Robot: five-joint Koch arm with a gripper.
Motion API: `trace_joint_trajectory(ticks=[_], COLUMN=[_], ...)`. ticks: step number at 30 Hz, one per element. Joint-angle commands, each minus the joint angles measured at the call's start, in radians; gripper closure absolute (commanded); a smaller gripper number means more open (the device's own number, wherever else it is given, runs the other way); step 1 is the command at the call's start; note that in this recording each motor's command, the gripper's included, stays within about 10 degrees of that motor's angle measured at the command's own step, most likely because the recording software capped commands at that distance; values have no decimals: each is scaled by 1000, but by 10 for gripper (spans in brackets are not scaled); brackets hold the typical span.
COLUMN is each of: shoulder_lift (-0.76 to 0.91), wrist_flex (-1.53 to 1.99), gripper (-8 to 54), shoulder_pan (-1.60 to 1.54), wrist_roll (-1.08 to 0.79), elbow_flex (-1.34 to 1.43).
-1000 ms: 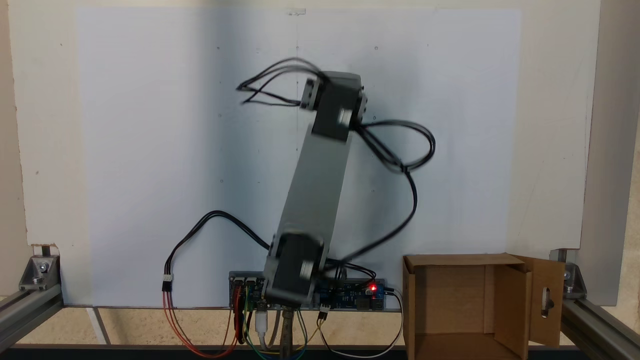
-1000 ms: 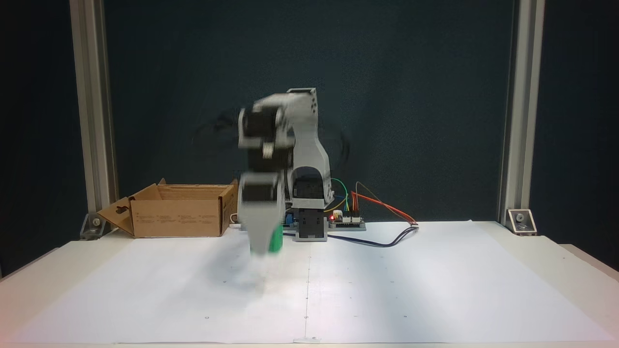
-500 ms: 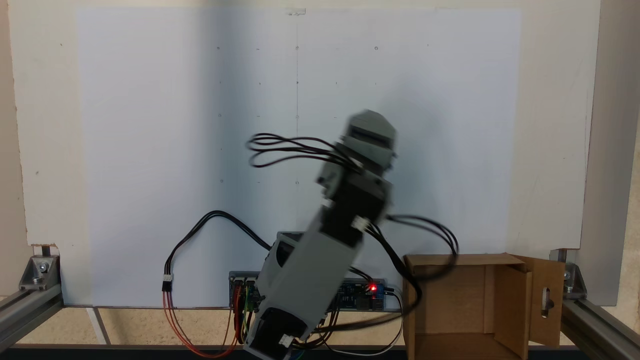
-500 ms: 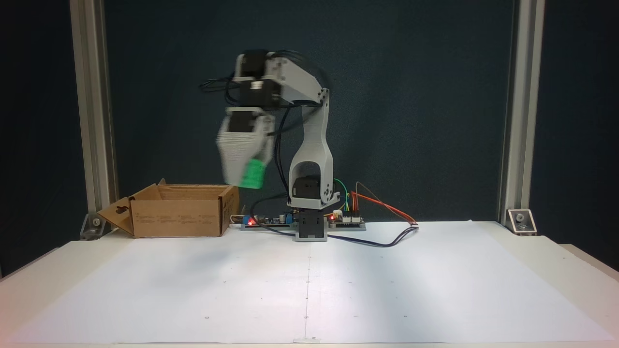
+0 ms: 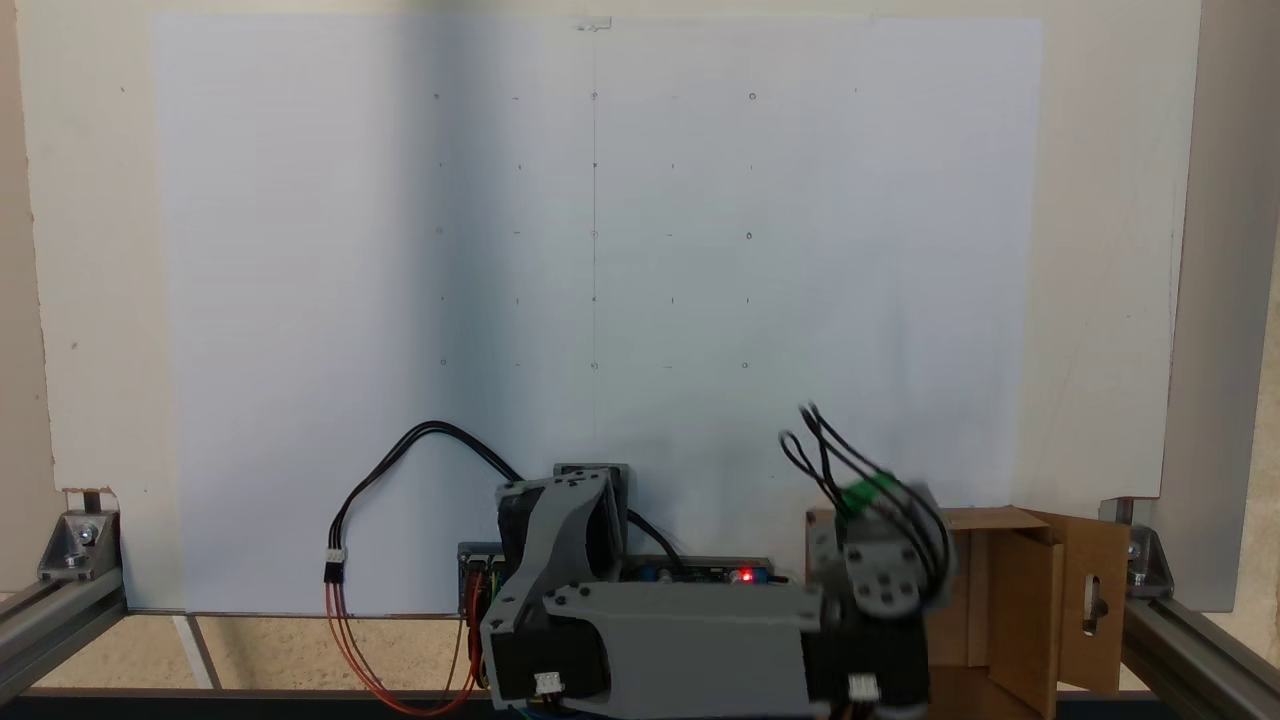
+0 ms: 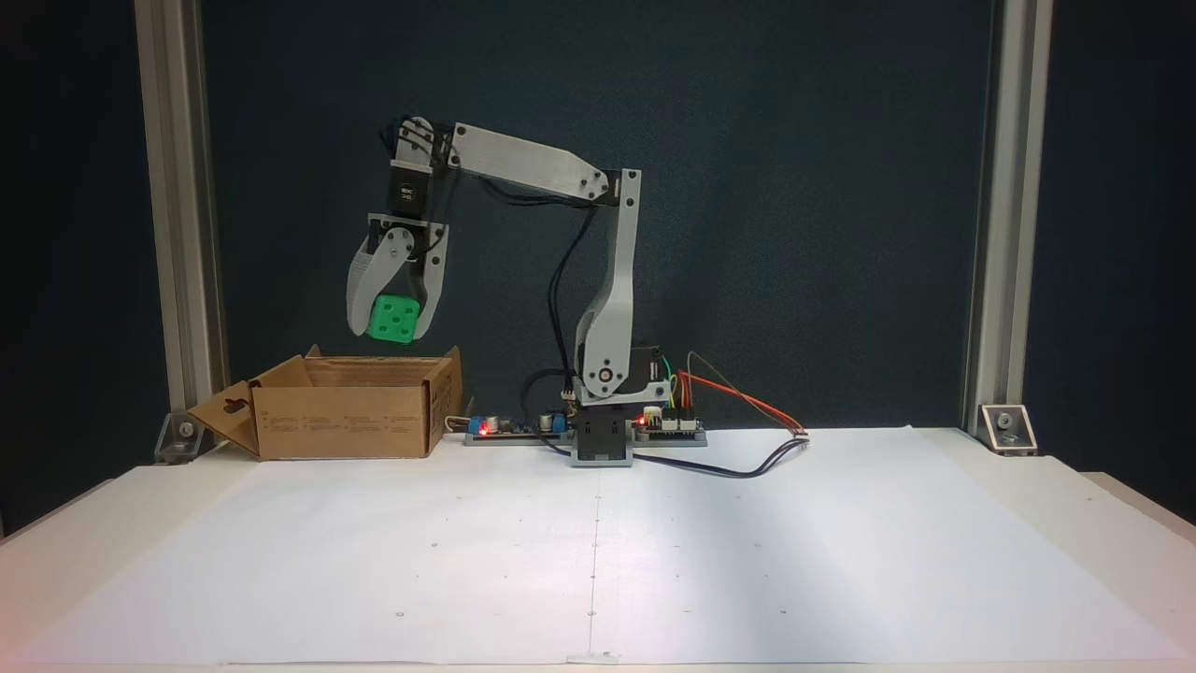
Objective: Grasp a green dice and put it in the bin.
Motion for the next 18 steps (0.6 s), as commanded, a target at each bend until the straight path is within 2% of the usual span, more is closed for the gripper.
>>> trace_joint_trajectory(ticks=[1, 12, 18], shoulder_lift=[8, -262, -291], wrist_flex=[-31, -359, -368], gripper=[340, 340, 340], shoulder_pan=[89, 295, 333], wrist_roll=[-103, -181, -233], elbow_flex=[-29, -29, -29])
